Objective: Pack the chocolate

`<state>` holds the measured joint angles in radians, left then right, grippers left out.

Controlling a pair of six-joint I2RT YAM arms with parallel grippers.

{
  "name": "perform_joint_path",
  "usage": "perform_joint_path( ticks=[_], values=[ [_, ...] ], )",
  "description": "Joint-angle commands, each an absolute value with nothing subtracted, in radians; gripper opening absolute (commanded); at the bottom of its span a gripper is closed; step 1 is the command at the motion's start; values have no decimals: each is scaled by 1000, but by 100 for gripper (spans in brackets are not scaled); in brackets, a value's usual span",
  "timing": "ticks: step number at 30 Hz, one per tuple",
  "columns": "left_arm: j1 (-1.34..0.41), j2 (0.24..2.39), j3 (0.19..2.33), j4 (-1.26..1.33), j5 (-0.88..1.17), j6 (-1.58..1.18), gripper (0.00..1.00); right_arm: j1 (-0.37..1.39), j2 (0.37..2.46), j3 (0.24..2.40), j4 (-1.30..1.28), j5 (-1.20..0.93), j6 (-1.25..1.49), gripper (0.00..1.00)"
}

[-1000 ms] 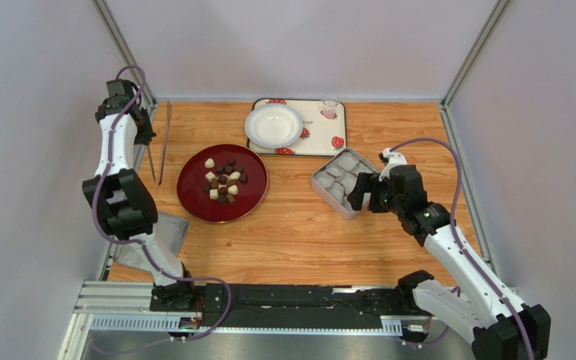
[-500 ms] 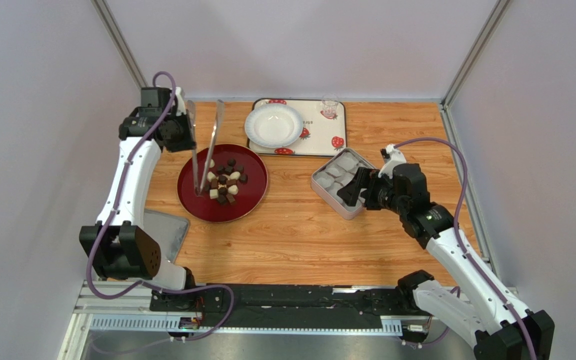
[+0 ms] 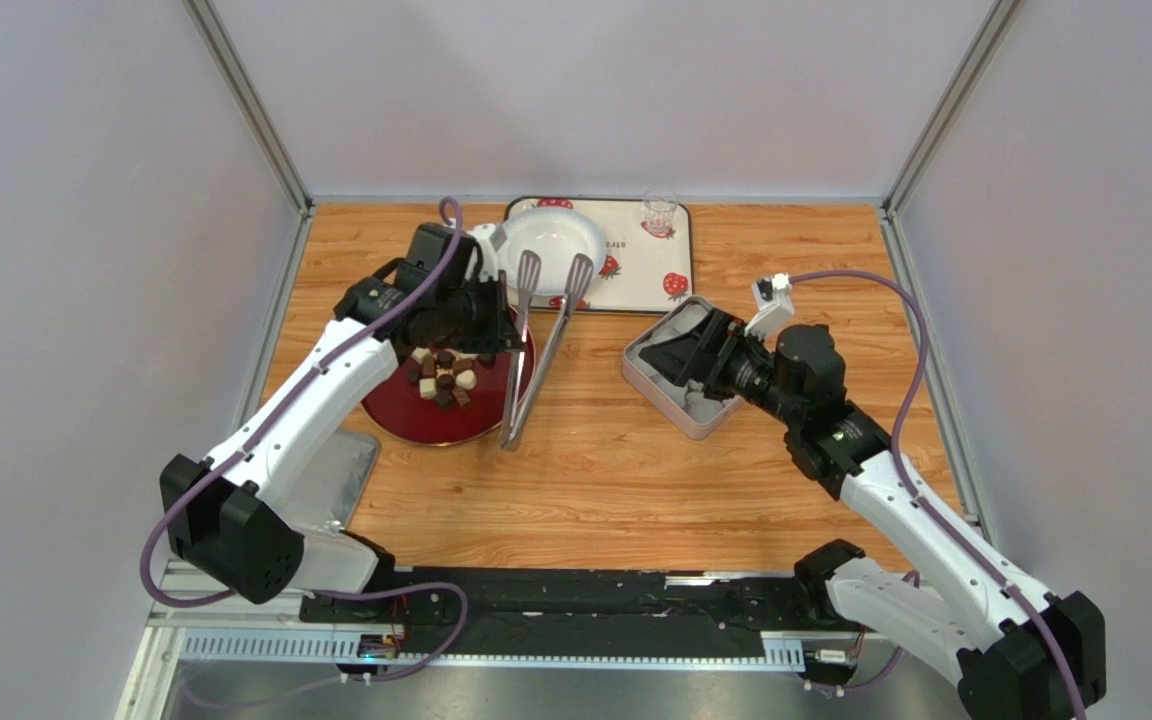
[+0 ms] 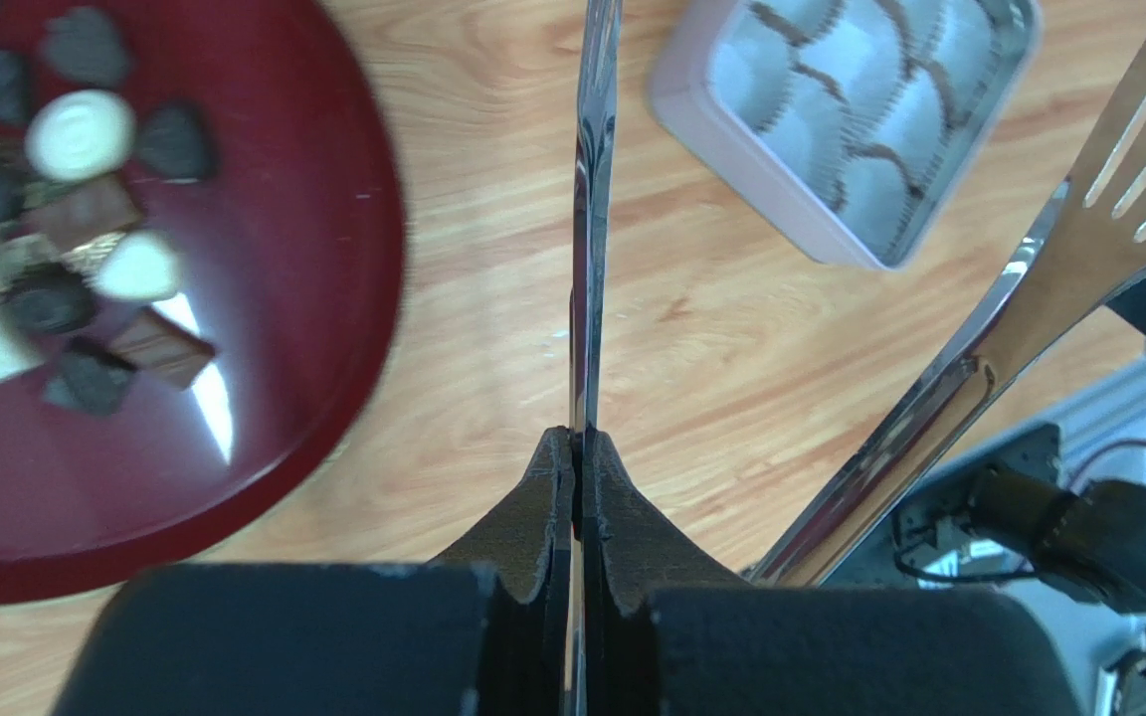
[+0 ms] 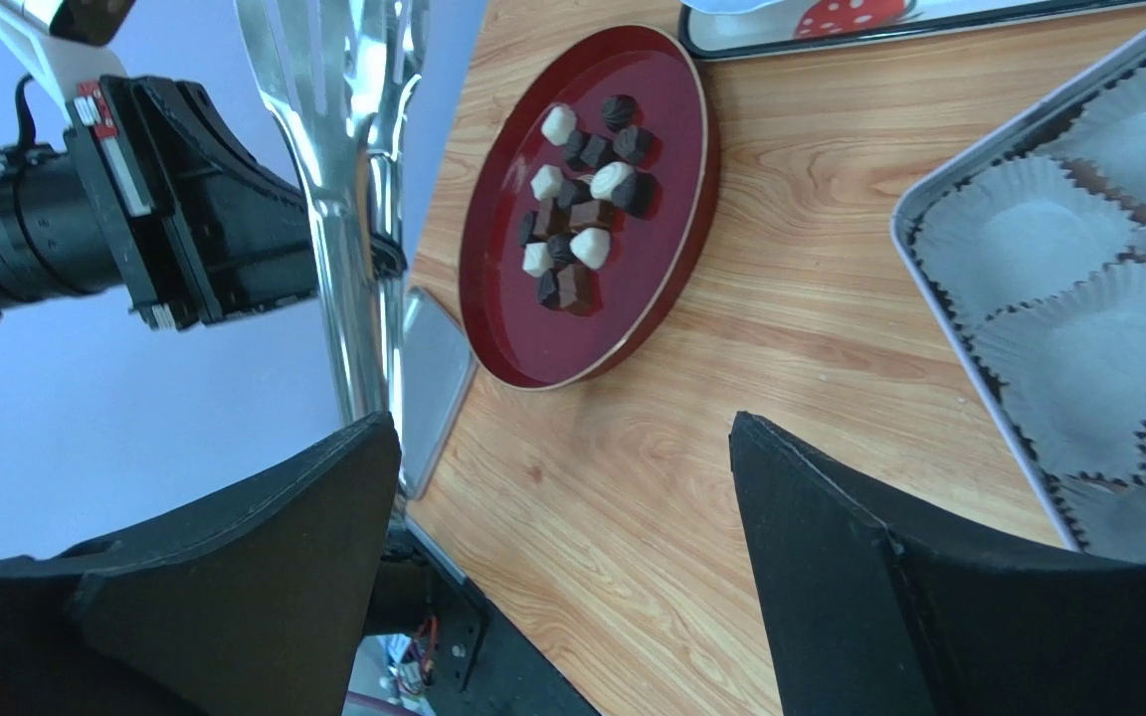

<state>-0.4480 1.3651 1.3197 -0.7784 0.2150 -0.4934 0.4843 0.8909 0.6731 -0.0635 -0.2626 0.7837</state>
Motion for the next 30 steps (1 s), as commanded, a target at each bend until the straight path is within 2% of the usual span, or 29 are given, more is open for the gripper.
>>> perform_joint_path(
  ticks=[1, 18, 30],
  values=[
    [-524, 1370, 1333, -692, 204, -569, 0, 511, 925, 676, 103, -259, 871, 85],
    [-703, 1488, 1431, -663, 114, -583, 0, 586, 1075, 690, 251, -244, 923, 78],
    [-742, 1525, 1448, -658, 106, -586, 0, 595, 1094, 678, 284, -249, 945, 53]
  ],
)
